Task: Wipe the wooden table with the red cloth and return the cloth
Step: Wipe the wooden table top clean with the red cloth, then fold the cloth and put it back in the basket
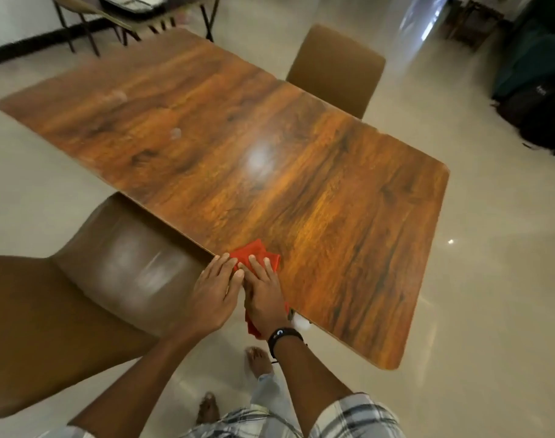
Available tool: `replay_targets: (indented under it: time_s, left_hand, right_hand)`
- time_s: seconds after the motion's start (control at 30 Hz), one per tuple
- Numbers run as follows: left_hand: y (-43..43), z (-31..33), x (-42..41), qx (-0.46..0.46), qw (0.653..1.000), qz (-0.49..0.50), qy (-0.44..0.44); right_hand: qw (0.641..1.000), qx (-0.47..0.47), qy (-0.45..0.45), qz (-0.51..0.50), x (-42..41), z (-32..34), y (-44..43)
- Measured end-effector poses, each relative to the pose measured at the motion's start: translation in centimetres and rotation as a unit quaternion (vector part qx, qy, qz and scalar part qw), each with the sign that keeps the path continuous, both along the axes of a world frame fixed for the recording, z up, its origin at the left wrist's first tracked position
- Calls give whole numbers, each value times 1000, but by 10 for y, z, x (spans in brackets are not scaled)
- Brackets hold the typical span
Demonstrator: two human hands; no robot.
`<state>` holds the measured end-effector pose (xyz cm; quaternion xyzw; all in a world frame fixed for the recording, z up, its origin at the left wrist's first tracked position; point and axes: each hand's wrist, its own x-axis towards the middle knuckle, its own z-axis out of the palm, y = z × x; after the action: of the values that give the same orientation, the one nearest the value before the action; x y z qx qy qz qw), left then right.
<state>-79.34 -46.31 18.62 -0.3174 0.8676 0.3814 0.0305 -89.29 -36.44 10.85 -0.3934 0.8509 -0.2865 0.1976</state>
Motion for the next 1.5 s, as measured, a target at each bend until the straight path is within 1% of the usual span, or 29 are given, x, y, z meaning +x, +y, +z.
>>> replay_targets:
  time_s: [0.07, 0.13, 0.2, 0.27, 0.33, 0.37, 0.4, 0.5, 0.57, 0.6, 0.63, 0.67, 0.7, 0.73, 0.77, 0.87, 0.97, 1.07, 1.2, 1.37, 1.5]
  left_hand:
    - [-6, 21, 9, 4, 1000, 29, 7]
    - [-9, 37, 19, 35, 996, 69, 43]
    - [-13, 45, 28, 70, 988, 109, 89]
    - [-16, 51, 36, 92, 982, 122, 109]
    - [-15, 58, 38, 118, 978, 122, 122]
    - [-14, 62, 38, 130, 975, 121, 134]
    - [-12, 66, 37, 137, 972, 117, 150]
    - [-6, 76, 36, 128, 971, 113, 165]
    - [-5, 82, 33, 143, 957, 159, 196]
    - [-5, 87, 30, 175, 938, 202, 223]
    - [-8, 91, 27, 216, 911, 250, 246]
    - [-10, 95, 25, 265, 879, 297, 265]
    - [-14, 97, 25, 297, 854, 333, 268]
    - [-17, 97, 26, 307, 837, 364, 271]
    - [-19, 96, 29, 298, 826, 392, 276]
    - [-21, 93, 40, 262, 794, 459, 301]
    - [-11, 92, 50, 234, 796, 466, 306]
    - [2, 92, 57, 206, 792, 477, 321]
    - [22, 93, 70, 189, 772, 504, 339]
    - [39, 96, 94, 151, 774, 523, 322]
    - [50, 96, 115, 112, 776, 541, 305]
  right_hand:
    - [997, -16, -69, 27, -3, 12, -14]
    - [981, -58, -185, -21, -5, 35, -22]
    - [943, -90, -309, -82, -7, 62, -26]
    - [900, -119, -403, -114, -11, 82, -26]
    - [838, -149, -513, -112, -15, 96, -24]
    - [816, -153, -547, -106, -15, 103, -24]
    - [805, -151, -565, -102, -15, 111, -24]
    - [777, -136, -607, -98, -8, 134, -31]
    - [767, -126, -622, -99, -3, 146, -37]
    - [773, -125, -615, -92, 0, 152, -40]
    - [788, -126, -597, -78, 1, 156, -43]
    - [810, -130, -569, -51, 3, 160, -45]
    - [835, -137, -532, -15, 3, 162, -48]
    - [857, -142, -495, 29, 2, 162, -49]
    - [868, -145, -470, 62, 0, 162, -50]
    - [874, -170, -447, 86, -10, 167, -55]
    - [898, -162, -393, 112, -20, 172, -63]
    - [914, -146, -323, 198, -20, 174, -73]
    - [907, -152, -284, 273, -9, 173, -78]
    - [911, -133, -211, 327, 5, 171, -79]
    - [905, -126, -158, 374, 25, 174, -79]
